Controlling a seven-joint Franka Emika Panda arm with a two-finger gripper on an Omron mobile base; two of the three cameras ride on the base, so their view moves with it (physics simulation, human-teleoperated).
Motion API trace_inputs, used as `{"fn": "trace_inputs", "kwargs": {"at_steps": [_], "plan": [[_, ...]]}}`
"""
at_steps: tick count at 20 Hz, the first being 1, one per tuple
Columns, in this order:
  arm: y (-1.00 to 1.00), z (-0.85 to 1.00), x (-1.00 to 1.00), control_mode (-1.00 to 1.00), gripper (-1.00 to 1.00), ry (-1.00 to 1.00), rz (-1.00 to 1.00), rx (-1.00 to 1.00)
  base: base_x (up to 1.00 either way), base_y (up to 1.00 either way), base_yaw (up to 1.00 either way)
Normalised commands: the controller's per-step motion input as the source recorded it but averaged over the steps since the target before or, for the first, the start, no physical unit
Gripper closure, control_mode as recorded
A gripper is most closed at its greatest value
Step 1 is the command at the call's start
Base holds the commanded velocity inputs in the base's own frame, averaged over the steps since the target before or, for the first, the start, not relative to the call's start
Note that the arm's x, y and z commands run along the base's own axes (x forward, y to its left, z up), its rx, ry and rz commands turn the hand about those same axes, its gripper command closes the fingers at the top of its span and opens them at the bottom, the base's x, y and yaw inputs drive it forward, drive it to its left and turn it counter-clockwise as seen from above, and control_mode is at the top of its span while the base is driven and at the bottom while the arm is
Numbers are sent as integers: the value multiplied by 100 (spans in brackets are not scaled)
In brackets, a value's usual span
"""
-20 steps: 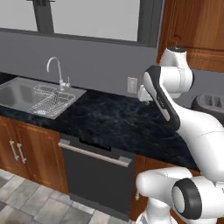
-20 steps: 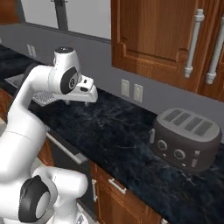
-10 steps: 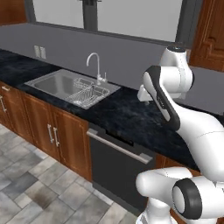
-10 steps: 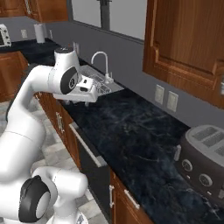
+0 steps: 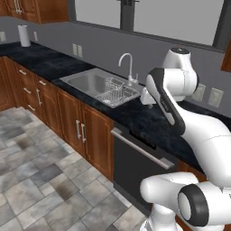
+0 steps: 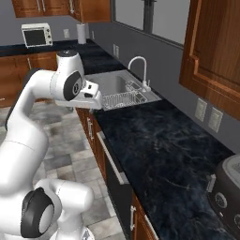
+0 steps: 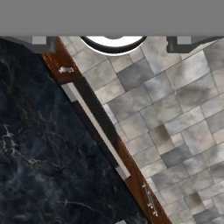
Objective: Open the dishwasher door and pull out the top rack.
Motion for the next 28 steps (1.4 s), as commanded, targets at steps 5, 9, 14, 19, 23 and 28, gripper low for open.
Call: {"fn": "trace_inputs", "kwargs": {"at_steps": [5,9,14,19,23,28], "plan": [[0,0,0,100,-100,0,0,0,-15,0,29],[0,-9,-3,-100,-100,0,11,0,-4,0,13],[34,-21,-3,-100,-100,1,13,-1,0,0,0],[75,-21,0,-100,-100,2,4,-6,0,0,0],[81,-32,5,-100,-100,6,0,-9,0,0,0],[68,-42,19,-100,-100,6,0,-14,0,0,0]]}}
